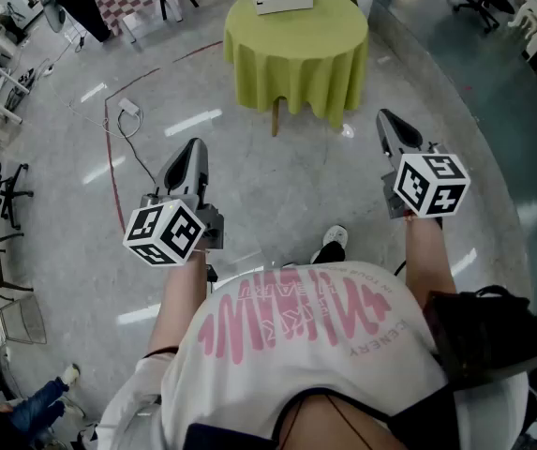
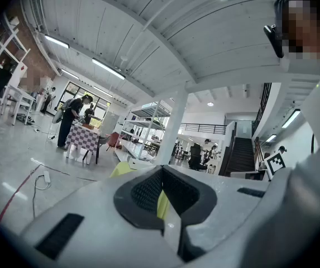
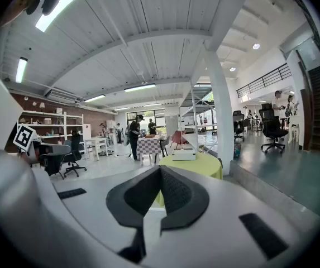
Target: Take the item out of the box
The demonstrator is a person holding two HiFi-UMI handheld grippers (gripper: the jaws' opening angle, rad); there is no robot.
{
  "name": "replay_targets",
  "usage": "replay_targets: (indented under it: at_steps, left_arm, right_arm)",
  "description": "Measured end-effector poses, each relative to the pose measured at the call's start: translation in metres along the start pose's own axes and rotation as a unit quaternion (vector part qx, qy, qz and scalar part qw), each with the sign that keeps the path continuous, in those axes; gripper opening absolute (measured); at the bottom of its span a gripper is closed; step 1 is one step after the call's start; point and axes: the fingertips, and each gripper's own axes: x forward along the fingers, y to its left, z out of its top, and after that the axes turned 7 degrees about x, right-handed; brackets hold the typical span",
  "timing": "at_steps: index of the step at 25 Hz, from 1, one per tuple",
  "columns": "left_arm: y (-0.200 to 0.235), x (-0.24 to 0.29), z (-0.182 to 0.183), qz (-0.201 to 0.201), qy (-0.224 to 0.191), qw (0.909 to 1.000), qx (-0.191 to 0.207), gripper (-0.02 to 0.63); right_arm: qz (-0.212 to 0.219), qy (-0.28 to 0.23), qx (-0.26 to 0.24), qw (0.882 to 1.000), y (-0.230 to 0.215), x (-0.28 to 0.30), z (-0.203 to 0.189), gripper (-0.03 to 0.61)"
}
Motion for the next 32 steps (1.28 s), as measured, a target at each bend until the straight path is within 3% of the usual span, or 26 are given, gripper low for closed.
replay_targets:
  at_steps: [12, 19, 32]
  left_arm:
    - [0.003, 0.0, 0.007, -0.001, -0.006, 1.0, 0.002, 0.008]
    - [0.007, -0.006, 0.008, -0.014, -0.011, 0.9996, -0.022, 0.008]
    - [0.035, 0.018, 0.021, -0.019, -0.015, 0.9992, -0.033, 0.008]
  right_arm:
    - [0.004, 0.0, 0.005, 1.0, 0.004, 0.008, 0.001, 0.006]
    - [0.012, -0.015, 0.034, 0.999, 0.008, 0.015, 0.009, 0.006]
    - [0.04, -0.022, 0.011, 0.999, 0.02, 0.064, 0.036, 0.006]
